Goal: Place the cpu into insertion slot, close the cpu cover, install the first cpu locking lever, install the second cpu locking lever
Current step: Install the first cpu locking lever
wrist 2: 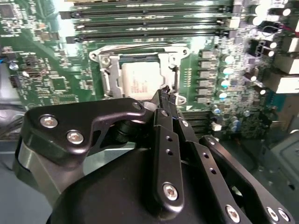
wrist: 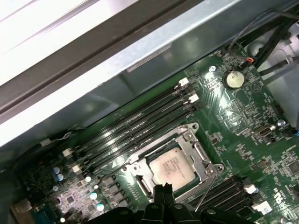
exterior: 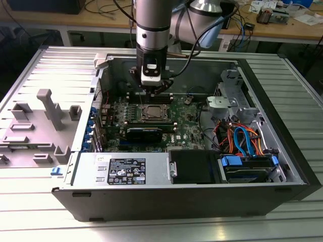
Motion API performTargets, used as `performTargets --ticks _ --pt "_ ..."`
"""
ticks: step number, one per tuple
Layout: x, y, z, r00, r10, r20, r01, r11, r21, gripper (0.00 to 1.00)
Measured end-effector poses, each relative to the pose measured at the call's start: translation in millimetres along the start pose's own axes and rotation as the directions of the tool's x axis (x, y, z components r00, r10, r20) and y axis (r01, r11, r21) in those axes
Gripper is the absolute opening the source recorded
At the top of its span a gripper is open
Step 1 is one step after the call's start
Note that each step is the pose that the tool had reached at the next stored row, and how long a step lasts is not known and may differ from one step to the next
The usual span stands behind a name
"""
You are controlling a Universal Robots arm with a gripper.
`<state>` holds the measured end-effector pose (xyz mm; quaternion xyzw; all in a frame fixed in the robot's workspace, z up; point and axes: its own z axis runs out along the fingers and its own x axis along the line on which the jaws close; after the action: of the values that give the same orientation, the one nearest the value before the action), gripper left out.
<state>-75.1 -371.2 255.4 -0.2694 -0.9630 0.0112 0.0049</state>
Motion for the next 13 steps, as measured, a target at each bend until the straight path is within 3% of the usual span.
performTargets --ticks 7,13 --pt "12.6 -7.6 0.3 0.9999 -0.012 0.0002 0.012 0.9999 -0.0003 0.11" --pt "14.0 -8.6 -0.6 0.9975 -0.071 0.0016 0.071 0.9975 0.0001 0.11"
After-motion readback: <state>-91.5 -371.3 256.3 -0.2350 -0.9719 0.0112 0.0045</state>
